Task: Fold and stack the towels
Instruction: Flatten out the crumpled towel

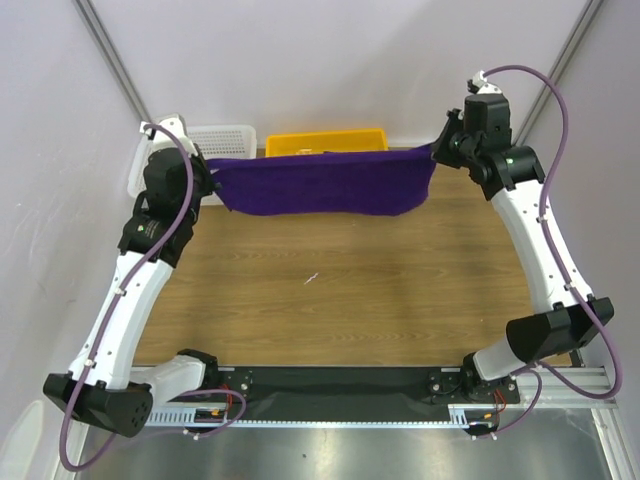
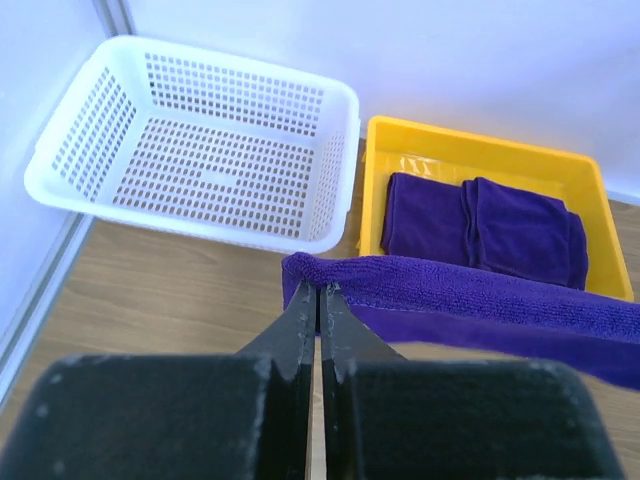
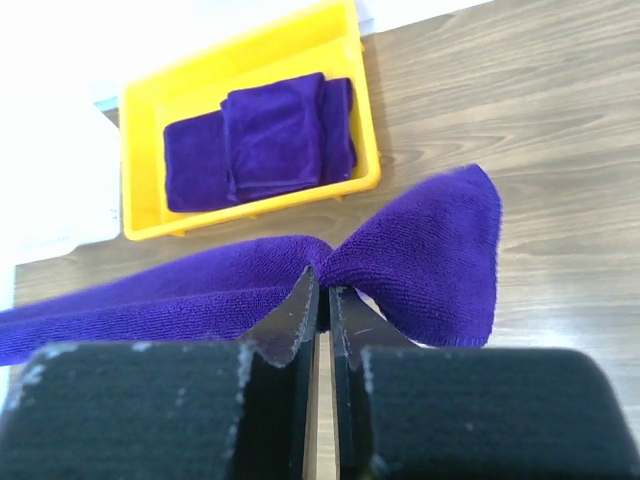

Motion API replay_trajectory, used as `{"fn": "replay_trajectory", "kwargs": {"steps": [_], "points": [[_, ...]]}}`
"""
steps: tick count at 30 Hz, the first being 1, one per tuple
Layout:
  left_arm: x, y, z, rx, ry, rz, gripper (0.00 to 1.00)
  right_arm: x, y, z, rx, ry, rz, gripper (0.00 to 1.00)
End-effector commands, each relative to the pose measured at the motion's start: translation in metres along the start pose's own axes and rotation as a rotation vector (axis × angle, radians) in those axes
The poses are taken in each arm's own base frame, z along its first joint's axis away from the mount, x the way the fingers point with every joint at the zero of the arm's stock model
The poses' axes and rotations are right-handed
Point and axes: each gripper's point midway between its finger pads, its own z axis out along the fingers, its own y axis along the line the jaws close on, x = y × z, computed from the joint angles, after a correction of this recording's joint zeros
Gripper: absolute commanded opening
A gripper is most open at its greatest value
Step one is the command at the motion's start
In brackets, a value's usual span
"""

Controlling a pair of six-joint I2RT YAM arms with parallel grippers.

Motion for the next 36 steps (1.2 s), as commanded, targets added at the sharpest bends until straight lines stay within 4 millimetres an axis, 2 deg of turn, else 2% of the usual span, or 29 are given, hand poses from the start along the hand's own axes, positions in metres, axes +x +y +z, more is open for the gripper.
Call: {"fn": "replay_trajectory", "kwargs": {"steps": [1, 2, 3, 4, 5, 6, 7, 9, 10, 12, 13, 15, 16, 17, 20, 26, 27, 29, 30, 31, 32, 33, 34, 35, 36], "points": [[-0.013, 0.008, -0.003, -0.004, -0.064, 0.032, 0.00, -0.004, -0.016, -0.002, 0.042, -0.035, -0.048, 0.00], [-0.010, 0.010, -0.009, 0.001, -0.065, 0.030, 0.00, 0.004, -0.020, -0.003, 0.050, -0.019, -0.048, 0.00], [-0.003, 0.012, -0.011, 0.004, -0.051, 0.026, 0.00, 0.023, -0.030, -0.005, 0.076, 0.014, -0.042, 0.00], [0.017, 0.015, -0.010, 0.001, -0.011, 0.037, 0.00, 0.034, -0.037, -0.007, 0.094, 0.038, -0.037, 0.00], [0.025, 0.017, -0.014, 0.002, 0.001, 0.032, 0.00, 0.045, -0.043, -0.010, 0.109, 0.056, -0.031, 0.00], [0.034, 0.020, -0.021, 0.005, 0.023, 0.015, 0.00, 0.077, -0.057, -0.007, 0.143, 0.121, -0.019, 0.00], [0.057, 0.022, -0.021, 0.008, 0.074, 0.017, 0.01, 0.084, -0.061, -0.018, 0.142, 0.118, -0.011, 0.00], [0.085, 0.026, -0.029, 0.011, 0.147, -0.018, 0.00, 0.116, -0.075, -0.024, 0.162, 0.166, 0.002, 0.00], [0.111, 0.028, -0.031, 0.014, 0.213, -0.020, 0.00, 0.147, -0.088, -0.029, 0.186, 0.217, 0.023, 0.00], [0.143, 0.032, -0.040, -0.001, 0.319, -0.055, 0.00, 0.174, -0.099, -0.036, 0.206, 0.270, 0.045, 0.00], [0.161, 0.032, -0.045, 0.009, 0.373, -0.064, 0.00, 0.198, -0.107, -0.042, 0.228, 0.316, 0.078, 0.00], [0.180, 0.029, -0.055, 0.029, 0.443, -0.097, 0.01, 0.221, -0.106, -0.048, 0.204, 0.373, 0.114, 0.00], [0.190, 0.028, -0.060, 0.050, 0.465, -0.107, 0.00, 0.238, -0.111, -0.052, 0.220, 0.413, 0.145, 0.00], [0.195, 0.020, -0.066, 0.095, 0.492, -0.125, 0.00, 0.246, -0.112, -0.055, 0.221, 0.434, 0.166, 0.00], [0.211, 0.020, -0.080, 0.108, 0.558, -0.152, 0.00, 0.276, -0.117, -0.065, 0.256, 0.531, 0.223, 0.00], [0.251, 0.021, -0.113, 0.147, 0.762, -0.140, 0.01, 0.307, -0.130, -0.083, 0.332, 0.614, 0.273, 0.00], [0.253, 0.018, -0.118, 0.156, 0.788, -0.152, 0.02, 0.310, -0.126, -0.087, 0.315, 0.630, 0.289, 0.00], [0.259, 0.021, -0.130, 0.136, 0.847, -0.165, 0.07, 0.316, -0.127, -0.097, 0.330, 0.665, 0.302, 0.11], [0.259, 0.022, -0.134, 0.131, 0.855, -0.170, 0.19, 0.316, -0.126, -0.101, 0.329, 0.670, 0.310, 0.18], [0.255, 0.022, -0.137, 0.135, 0.854, -0.173, 0.26, 0.318, -0.127, -0.108, 0.341, 0.694, 0.313, 0.30], [0.255, 0.025, -0.144, 0.126, 0.869, -0.173, 0.35, 0.319, -0.126, -0.112, 0.344, 0.705, 0.318, 0.36], [0.246, 0.024, -0.146, 0.129, 0.843, -0.179, 0.60, 0.323, -0.128, -0.120, 0.363, 0.734, 0.319, 0.43], [0.242, 0.027, -0.147, 0.116, 0.832, -0.176, 0.68, 0.317, -0.124, -0.121, 0.355, 0.728, 0.324, 0.53], [0.239, 0.031, -0.151, 0.095, 0.836, -0.169, 0.74, 0.315, -0.122, -0.123, 0.348, 0.735, 0.328, 0.58], [0.229, 0.031, -0.150, 0.089, 0.815, -0.169, 0.93, 0.314, -0.121, -0.126, 0.351, 0.746, 0.324, 0.62]]}}
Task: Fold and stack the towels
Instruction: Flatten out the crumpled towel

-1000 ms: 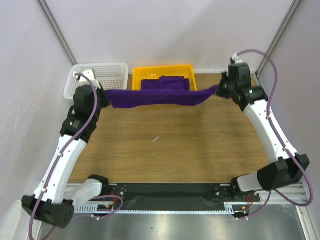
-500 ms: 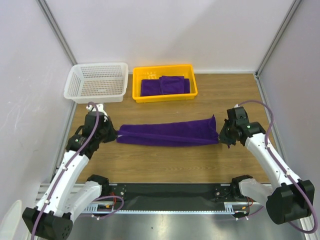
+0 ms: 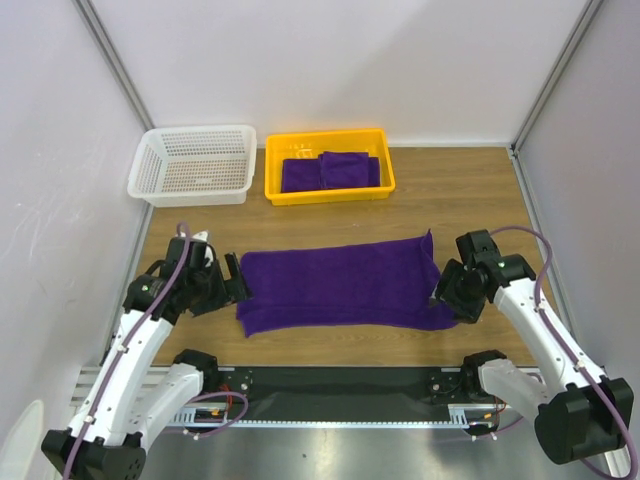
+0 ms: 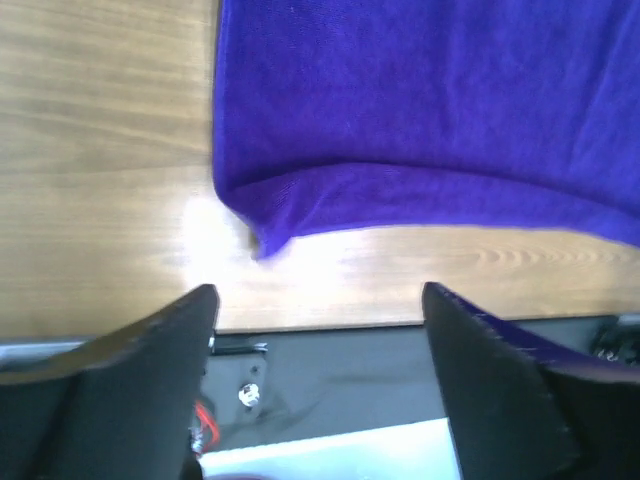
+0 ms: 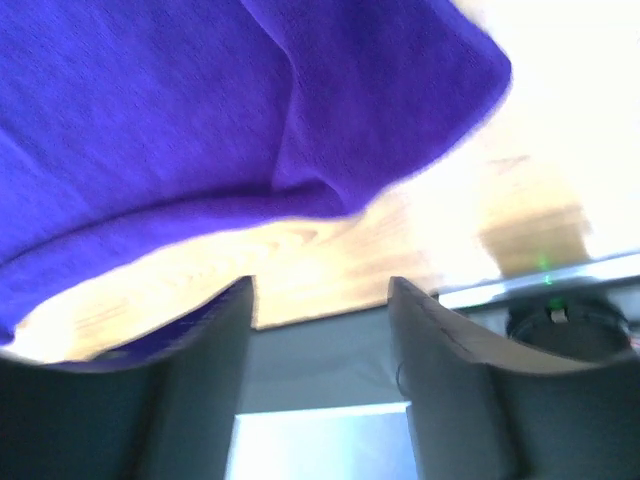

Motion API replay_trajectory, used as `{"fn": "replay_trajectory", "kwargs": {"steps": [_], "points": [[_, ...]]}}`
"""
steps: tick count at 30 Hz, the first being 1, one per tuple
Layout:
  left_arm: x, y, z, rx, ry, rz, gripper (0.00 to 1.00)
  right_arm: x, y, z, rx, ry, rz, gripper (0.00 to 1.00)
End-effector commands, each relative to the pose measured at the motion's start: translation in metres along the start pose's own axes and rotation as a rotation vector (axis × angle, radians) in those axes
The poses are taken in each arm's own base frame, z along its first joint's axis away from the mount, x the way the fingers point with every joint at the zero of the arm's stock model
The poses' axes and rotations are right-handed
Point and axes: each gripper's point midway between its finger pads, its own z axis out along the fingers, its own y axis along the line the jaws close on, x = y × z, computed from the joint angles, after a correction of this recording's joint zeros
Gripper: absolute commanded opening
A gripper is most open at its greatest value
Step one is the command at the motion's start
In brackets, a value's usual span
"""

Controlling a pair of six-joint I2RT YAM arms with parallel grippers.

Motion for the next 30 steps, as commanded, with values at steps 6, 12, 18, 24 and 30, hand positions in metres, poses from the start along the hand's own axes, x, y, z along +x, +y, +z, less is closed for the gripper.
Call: {"fn": "replay_trajectory", "kwargs": {"steps": [6, 12, 18, 24, 30], "points": [[-0.046, -0.013, -0.022, -0.036, -0.097, -0.041, 0.99, -0.036, 0.035, -0.023, -0.064, -0.063, -0.004, 0.69], [-0.078, -0.032, 0.018, 0.026, -0.166, -0.094, 0.96, -0.094, 0.063, 0.010, -0.072, -0.224, 0.019, 0.68], [-0.088, -0.036, 0.057, 0.050, -0.193, -0.140, 0.79, -0.134, 0.063, 0.045, -0.019, -0.288, 0.072, 0.58], [-0.098, -0.041, 0.084, 0.079, -0.225, -0.184, 0.69, -0.121, 0.037, 0.069, 0.093, -0.208, 0.160, 0.37], [-0.100, -0.030, 0.099, 0.016, -0.235, -0.199, 0.66, -0.094, 0.018, 0.058, 0.062, -0.245, 0.301, 0.29]]}}
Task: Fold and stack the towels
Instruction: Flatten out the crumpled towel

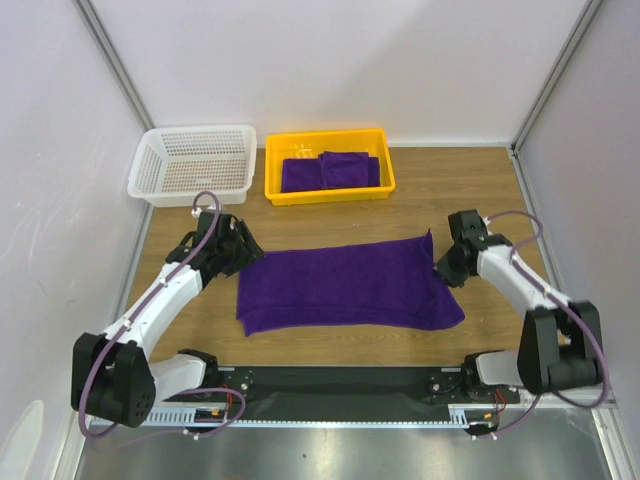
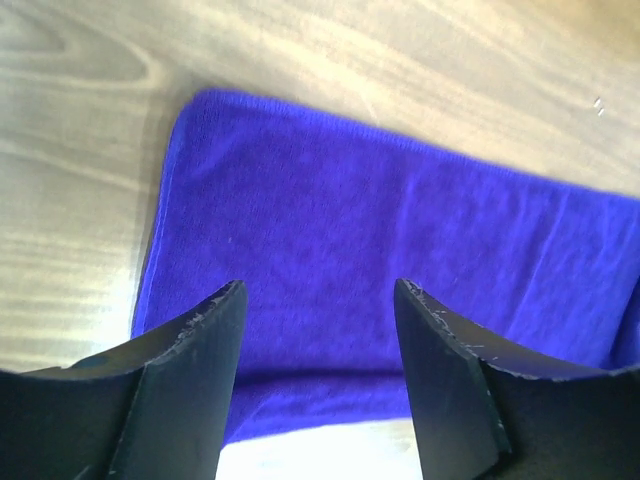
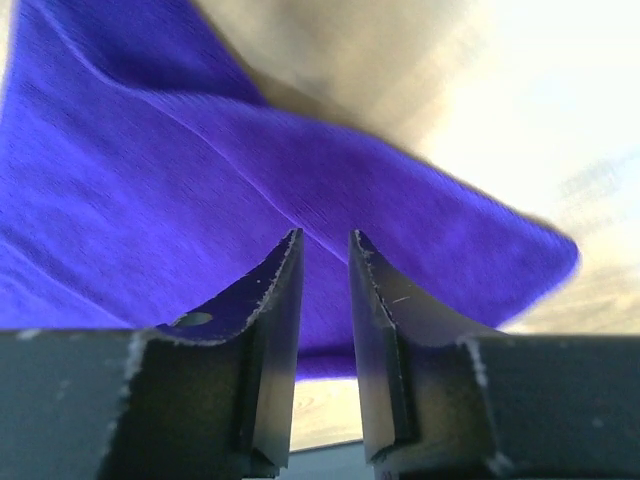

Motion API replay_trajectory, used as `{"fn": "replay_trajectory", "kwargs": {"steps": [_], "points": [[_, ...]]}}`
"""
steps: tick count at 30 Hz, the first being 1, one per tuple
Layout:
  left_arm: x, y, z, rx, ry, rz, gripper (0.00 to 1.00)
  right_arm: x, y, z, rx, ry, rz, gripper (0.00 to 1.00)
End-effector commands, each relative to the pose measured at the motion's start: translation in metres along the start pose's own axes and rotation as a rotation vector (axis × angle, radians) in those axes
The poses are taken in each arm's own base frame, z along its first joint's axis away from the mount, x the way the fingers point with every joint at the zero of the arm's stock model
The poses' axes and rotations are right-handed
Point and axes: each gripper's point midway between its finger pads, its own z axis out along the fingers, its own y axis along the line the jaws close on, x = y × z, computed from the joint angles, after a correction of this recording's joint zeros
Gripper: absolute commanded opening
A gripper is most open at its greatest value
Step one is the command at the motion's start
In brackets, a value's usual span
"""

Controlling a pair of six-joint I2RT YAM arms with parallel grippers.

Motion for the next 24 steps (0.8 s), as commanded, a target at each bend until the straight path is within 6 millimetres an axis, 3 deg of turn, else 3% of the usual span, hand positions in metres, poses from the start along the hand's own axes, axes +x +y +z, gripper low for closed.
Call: {"fn": "replay_trajectory", "kwargs": {"steps": [1, 6, 10, 16, 24], "points": [[-0.019, -0.005, 0.007, 0.016, -0.086, -0.032, 0.66, -0.002, -0.011, -0.012, -0.010, -0.068, 0.119, 0.28], [-0.015, -0.004, 0.024, -0.001, -0.054, -0.033, 0.65, 0.025, -0.040, 0.000, 0.037, -0.028, 0.175, 0.14], [-0.014, -0.005, 0.035, -0.008, -0.036, -0.027, 0.62, 0.040, -0.050, 0.011, 0.066, 0.015, 0.192, 0.08], [-0.009, 0.002, 0.049, -0.037, -0.015, -0.026, 0.59, 0.037, -0.062, 0.016, 0.123, -0.022, 0.206, 0.07], [0.000, 0.014, 0.062, -0.086, 0.006, -0.034, 0.59, 0.046, -0.101, 0.012, 0.267, -0.061, 0.300, 0.01]]}}
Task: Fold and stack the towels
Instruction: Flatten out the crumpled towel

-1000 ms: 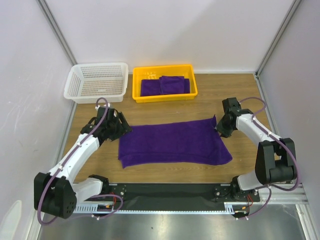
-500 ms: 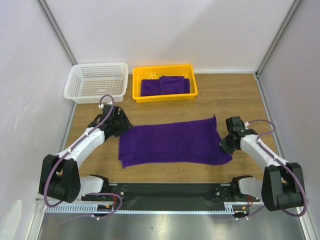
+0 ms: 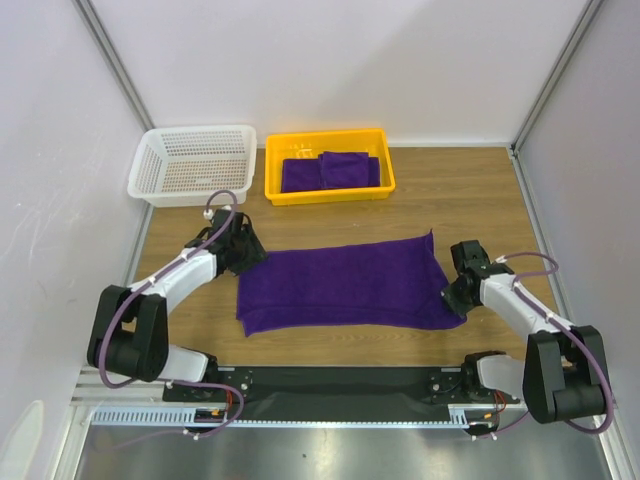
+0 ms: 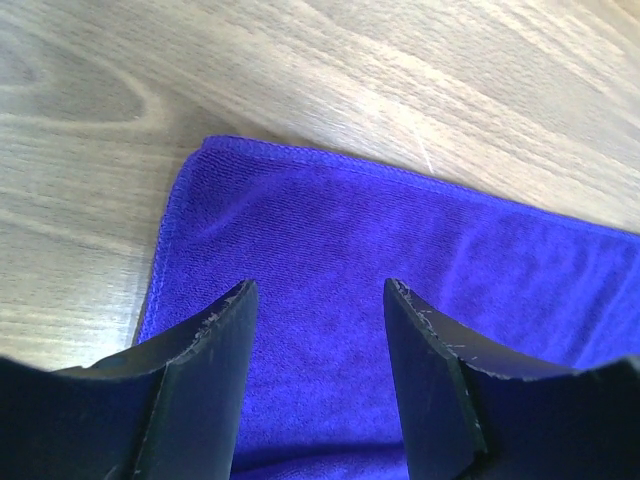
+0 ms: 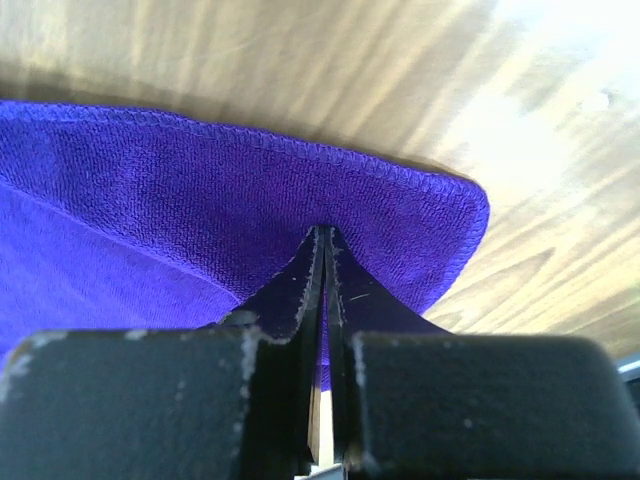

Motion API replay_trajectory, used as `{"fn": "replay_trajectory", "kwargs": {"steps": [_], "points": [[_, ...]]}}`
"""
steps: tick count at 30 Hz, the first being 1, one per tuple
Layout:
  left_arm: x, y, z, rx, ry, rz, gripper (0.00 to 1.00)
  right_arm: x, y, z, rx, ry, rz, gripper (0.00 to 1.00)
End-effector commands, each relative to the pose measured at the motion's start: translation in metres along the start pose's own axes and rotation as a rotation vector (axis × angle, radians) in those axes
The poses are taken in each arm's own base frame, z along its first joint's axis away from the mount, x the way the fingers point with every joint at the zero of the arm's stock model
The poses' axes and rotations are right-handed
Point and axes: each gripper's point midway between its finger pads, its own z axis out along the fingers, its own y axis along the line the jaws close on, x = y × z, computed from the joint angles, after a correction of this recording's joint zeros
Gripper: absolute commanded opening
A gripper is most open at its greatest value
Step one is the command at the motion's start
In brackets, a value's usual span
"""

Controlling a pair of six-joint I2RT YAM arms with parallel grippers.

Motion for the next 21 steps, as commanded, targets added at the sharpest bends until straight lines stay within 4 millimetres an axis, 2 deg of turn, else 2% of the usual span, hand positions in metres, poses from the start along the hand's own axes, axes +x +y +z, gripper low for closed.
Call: {"fn": "replay_trajectory", "kwargs": {"steps": [1, 5, 12, 17, 21], "points": [[-0.005, 0.004, 0.008, -0.020, -0.030, -0.027, 0.59, -0.007, -0.036, 0.003, 0.125, -0.080, 0.073, 0.01], [0.001, 0.014, 0.019, -0.075, 0.000, -0.024, 0.58, -0.010, -0.044, -0.001, 0.120, -0.117, 0.136, 0.02], [-0.003, 0.014, 0.023, -0.087, 0.000, -0.011, 0.58, -0.008, -0.053, 0.000, 0.130, -0.113, 0.155, 0.05], [-0.015, 0.012, 0.018, -0.095, -0.036, 0.034, 0.58, -0.023, -0.020, -0.019, 0.037, -0.114, 0.094, 0.08], [-0.025, 0.012, 0.004, -0.109, -0.065, 0.070, 0.57, -0.051, 0.024, -0.052, -0.102, -0.168, 0.026, 0.13]]}}
